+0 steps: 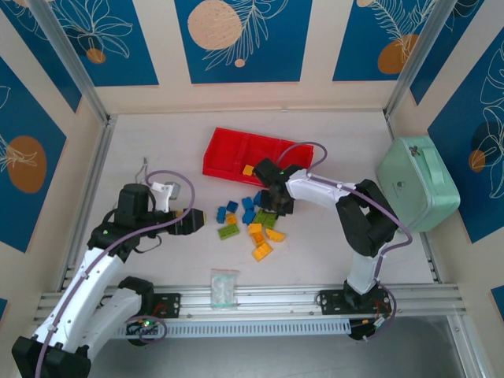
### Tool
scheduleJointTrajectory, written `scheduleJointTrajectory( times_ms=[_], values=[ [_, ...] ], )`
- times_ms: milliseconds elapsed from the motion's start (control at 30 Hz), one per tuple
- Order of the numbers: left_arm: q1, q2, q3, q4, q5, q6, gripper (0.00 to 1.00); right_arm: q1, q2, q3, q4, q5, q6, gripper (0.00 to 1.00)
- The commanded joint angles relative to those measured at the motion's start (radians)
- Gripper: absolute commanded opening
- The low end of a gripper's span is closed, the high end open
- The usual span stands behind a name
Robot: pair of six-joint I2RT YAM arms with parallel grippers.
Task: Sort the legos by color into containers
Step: Move the lego to the center of the table, then pick up the lego from the center of the table.
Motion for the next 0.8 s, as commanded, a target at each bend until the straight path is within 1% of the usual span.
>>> scheduleJointTrajectory(
  times_ms=[0, 133, 233, 367, 467, 500, 533, 567, 600, 700, 767],
  values=[
    [-0.015, -0.006, -0.007, 0.004, 0.001, 0.012, 0.99, -0.023, 0.016, 0.008, -0.018, 0.024, -0.017, 0.27],
    [-0.016, -0.005, -0.007, 0.003, -0.004, 0.012, 0.99, -0.050, -0.009, 0.018, -0.063, 0.088, -0.053, 0.27],
    [-0.016, -0.006, -0.007, 0.002, -0.006, 0.012, 0.99, -0.074, -0.038, 0.012, -0.079, 0.113, -0.084, 0.27],
    [-0.017, -0.006, -0.006, 0.002, -0.007, 0.012, 0.99, -0.097, -0.069, 0.012, -0.095, 0.137, -0.128, 0.27],
    [-0.017, -0.003, -0.007, 0.002, -0.007, 0.012, 0.99, -0.090, -0.097, 0.033, -0.123, 0.121, -0.159, 0.31],
    [-0.017, -0.004, -0.007, 0.003, -0.007, 0.012, 1.00, -0.079, -0.107, 0.045, -0.141, 0.123, -0.156, 0.35],
    [-0.017, -0.003, -0.007, 0.004, -0.006, 0.012, 0.99, -0.066, -0.115, 0.057, -0.169, 0.140, -0.134, 0.46],
    [-0.017, -0.004, -0.007, 0.004, -0.005, 0.012, 0.99, -0.056, -0.120, 0.069, -0.199, 0.155, -0.103, 0.59],
    [-0.016, -0.002, -0.007, 0.004, -0.005, 0.012, 0.99, -0.047, -0.128, 0.078, -0.234, 0.175, -0.051, 0.68],
    [-0.017, -0.003, -0.006, 0.004, -0.005, 0.012, 0.99, -0.029, -0.161, 0.054, -0.250, 0.187, 0.083, 0.78],
    [-0.017, -0.005, -0.007, 0.004, -0.003, 0.012, 0.99, -0.026, -0.180, 0.006, -0.215, 0.182, 0.176, 0.80]
  ],
)
